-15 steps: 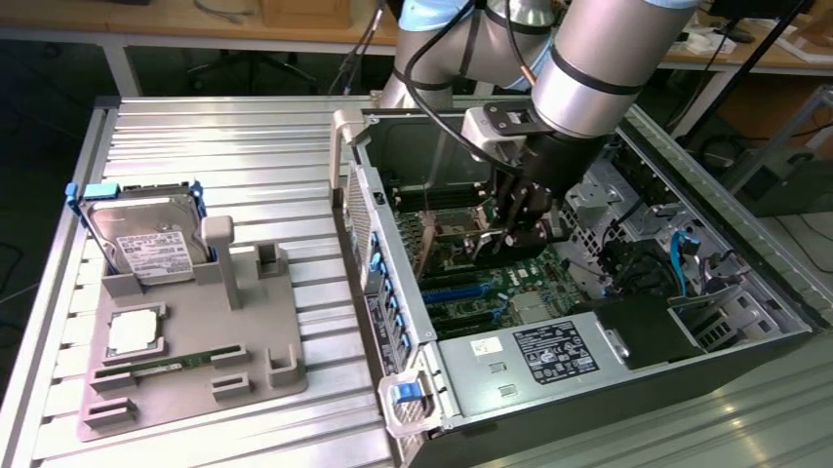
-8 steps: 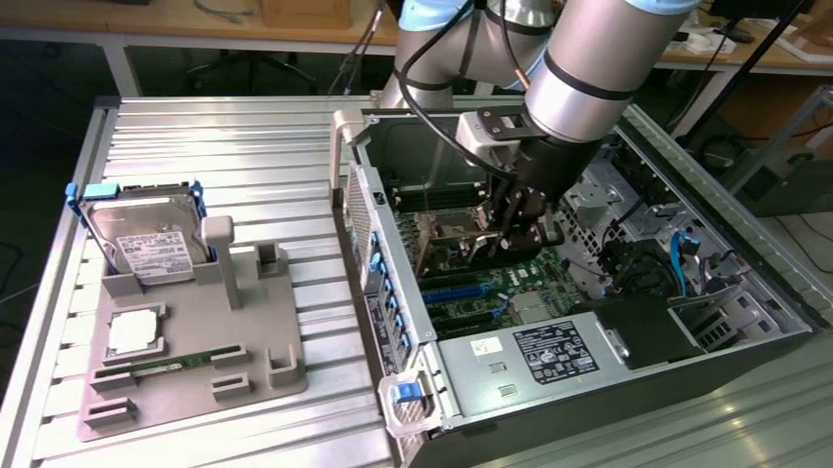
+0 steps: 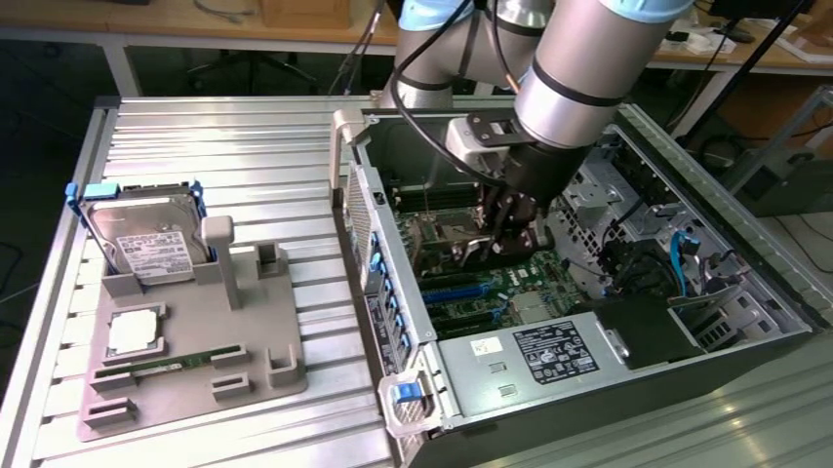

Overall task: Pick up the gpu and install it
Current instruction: 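Insert the gpu into the slot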

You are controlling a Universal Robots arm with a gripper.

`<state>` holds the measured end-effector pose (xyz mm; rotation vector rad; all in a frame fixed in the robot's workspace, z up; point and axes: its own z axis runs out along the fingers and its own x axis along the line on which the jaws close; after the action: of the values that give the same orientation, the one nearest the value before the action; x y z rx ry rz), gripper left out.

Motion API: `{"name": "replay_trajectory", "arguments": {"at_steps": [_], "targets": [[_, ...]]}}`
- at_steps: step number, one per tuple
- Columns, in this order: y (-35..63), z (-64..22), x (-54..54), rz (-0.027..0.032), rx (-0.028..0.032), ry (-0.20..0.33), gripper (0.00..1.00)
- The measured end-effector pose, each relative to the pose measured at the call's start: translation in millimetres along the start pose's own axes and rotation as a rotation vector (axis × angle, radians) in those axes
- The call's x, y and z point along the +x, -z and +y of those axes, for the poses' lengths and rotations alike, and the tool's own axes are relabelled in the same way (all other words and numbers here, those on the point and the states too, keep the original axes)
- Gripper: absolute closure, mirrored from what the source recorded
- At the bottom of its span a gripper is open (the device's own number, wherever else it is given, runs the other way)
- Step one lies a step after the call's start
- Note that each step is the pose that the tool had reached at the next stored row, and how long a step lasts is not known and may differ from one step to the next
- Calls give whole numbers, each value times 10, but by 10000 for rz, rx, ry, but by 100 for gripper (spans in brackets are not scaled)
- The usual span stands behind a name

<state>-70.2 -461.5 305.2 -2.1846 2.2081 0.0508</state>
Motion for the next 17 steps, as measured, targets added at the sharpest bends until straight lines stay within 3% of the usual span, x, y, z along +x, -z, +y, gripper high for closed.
{"name": "replay_trajectory", "arguments": {"at_steps": [17], "targets": [[-82,93,25,0,-2,53,73]]}}
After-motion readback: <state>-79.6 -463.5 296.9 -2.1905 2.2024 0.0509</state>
